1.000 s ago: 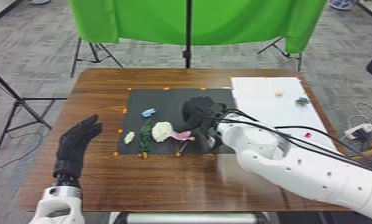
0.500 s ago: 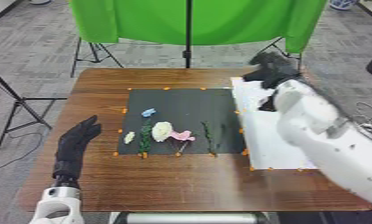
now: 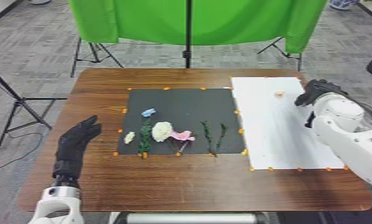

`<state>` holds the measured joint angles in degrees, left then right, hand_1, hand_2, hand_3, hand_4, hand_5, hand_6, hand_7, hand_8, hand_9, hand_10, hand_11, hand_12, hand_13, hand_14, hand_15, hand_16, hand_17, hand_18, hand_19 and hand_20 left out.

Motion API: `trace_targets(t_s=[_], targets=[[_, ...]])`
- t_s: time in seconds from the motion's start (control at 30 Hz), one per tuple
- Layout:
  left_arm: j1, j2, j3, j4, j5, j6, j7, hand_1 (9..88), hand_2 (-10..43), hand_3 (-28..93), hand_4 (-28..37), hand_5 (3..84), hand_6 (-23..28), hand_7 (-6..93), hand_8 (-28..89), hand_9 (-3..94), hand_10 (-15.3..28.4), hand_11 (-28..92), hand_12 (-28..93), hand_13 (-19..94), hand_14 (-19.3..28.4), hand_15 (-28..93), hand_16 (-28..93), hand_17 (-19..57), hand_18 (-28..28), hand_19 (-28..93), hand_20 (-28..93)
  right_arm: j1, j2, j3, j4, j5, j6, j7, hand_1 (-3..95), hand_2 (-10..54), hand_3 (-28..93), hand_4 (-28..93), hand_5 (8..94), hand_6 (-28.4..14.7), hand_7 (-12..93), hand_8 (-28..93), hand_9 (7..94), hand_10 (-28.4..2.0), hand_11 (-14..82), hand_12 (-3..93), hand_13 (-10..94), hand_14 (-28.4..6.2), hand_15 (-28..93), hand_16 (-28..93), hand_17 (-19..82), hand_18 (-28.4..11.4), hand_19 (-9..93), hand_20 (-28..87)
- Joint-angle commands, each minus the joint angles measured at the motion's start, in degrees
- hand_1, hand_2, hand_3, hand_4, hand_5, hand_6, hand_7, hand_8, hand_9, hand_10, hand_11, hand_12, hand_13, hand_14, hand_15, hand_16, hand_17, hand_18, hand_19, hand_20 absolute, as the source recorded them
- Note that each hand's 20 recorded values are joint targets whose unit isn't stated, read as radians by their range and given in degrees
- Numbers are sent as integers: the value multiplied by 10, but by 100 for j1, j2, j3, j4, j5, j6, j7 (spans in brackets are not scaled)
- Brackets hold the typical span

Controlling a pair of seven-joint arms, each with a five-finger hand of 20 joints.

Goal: Arrange flowers

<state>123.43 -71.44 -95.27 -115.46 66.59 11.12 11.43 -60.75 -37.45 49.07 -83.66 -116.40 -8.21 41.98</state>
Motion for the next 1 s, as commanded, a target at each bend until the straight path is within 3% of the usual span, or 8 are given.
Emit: trace_targets(t_s=[0.03, 0.1, 0.17, 0.2, 0.3, 0.4, 0.67, 1.0], targets=[[44, -43, 16, 13, 22, 7, -53, 189, 68, 646, -283, 448, 51, 88, -53, 435, 130, 174, 149, 305, 168, 220, 28, 6, 143, 90, 196, -145, -118, -290, 318, -36, 765, -282, 383, -95, 659, -198, 420, 7, 93, -66, 452, -182, 54, 153, 845, -47, 549, 268, 584, -117, 929, 392], [47, -52, 24, 8, 23, 20, -48, 190, 67, 647, -283, 448, 51, 88, -53, 435, 130, 174, 149, 305, 168, 221, 28, 6, 143, 90, 196, -146, -122, -456, 475, -186, 1273, -451, 414, -95, 658, -206, 441, 17, 108, -74, 507, -168, 69, 154, 862, -39, 549, 270, 603, -110, 931, 399], [35, -60, 26, 13, 31, 8, -46, 190, 67, 647, -283, 448, 51, 88, -53, 435, 131, 174, 149, 305, 168, 222, 28, 6, 143, 90, 196, -170, -84, -713, 651, -396, 2257, -657, 448, -95, 658, -213, 496, 26, 135, -90, 587, -148, 101, 154, 887, -30, 553, 277, 622, -106, 932, 428], [29, -70, 27, 18, 33, 1, -48, 191, 67, 645, -283, 448, 51, 88, -53, 435, 131, 174, 149, 305, 168, 221, 28, 6, 143, 90, 196, -191, -90, -742, 704, -536, 2498, -711, 473, -95, 659, -219, 552, 32, 154, -100, 662, -127, 130, 155, 899, -25, 558, 282, 637, -104, 932, 451], [54, -63, 10, 8, 30, 7, -49, 189, 67, 648, -283, 448, 51, 88, -53, 434, 131, 174, 149, 305, 168, 221, 28, 6, 144, 91, 197, -279, -24, -713, 573, -692, 2855, -803, 555, -95, 584, -219, 687, 33, 184, 6, 811, -101, 115, 251, 921, -17, 568, 299, 659, -102, 932, 509], [86, -66, 0, -6, 27, 24, -43, 189, 67, 648, -283, 448, 51, 88, -53, 434, 131, 174, 149, 305, 168, 221, 28, 6, 143, 91, 196, -456, 86, -395, 21, -803, 2786, -836, 598, -95, 564, -219, 790, 26, 209, 67, 902, -85, 118, 317, 936, -11, 579, 305, 675, -101, 932, 539], [105, -53, 8, -10, 32, -6, -57, 190, 67, 648, -283, 447, 51, 88, -53, 434, 130, 174, 149, 306, 168, 222, 28, 5, 143, 91, 196, -241, 329, -606, -1692, -403, 2391, -1498, 599, -95, 567, -213, 797, 23, 204, 74, 907, -83, 110, 326, 937, -9, 577, 312, 676, -100, 932, 547], [47, -57, 41, 7, 58, -65, -77, 190, 65, 650, -283, 447, 51, 89, -53, 434, 130, 175, 149, 305, 168, 222, 27, 6, 143, 90, 196, 1008, -217, -2239, -1490, -390, 2141, -2444, 597, -95, 567, -213, 789, 27, 206, 75, 898, -77, 88, 341, 933, -7, 576, 321, 671, -99, 932, 556]])
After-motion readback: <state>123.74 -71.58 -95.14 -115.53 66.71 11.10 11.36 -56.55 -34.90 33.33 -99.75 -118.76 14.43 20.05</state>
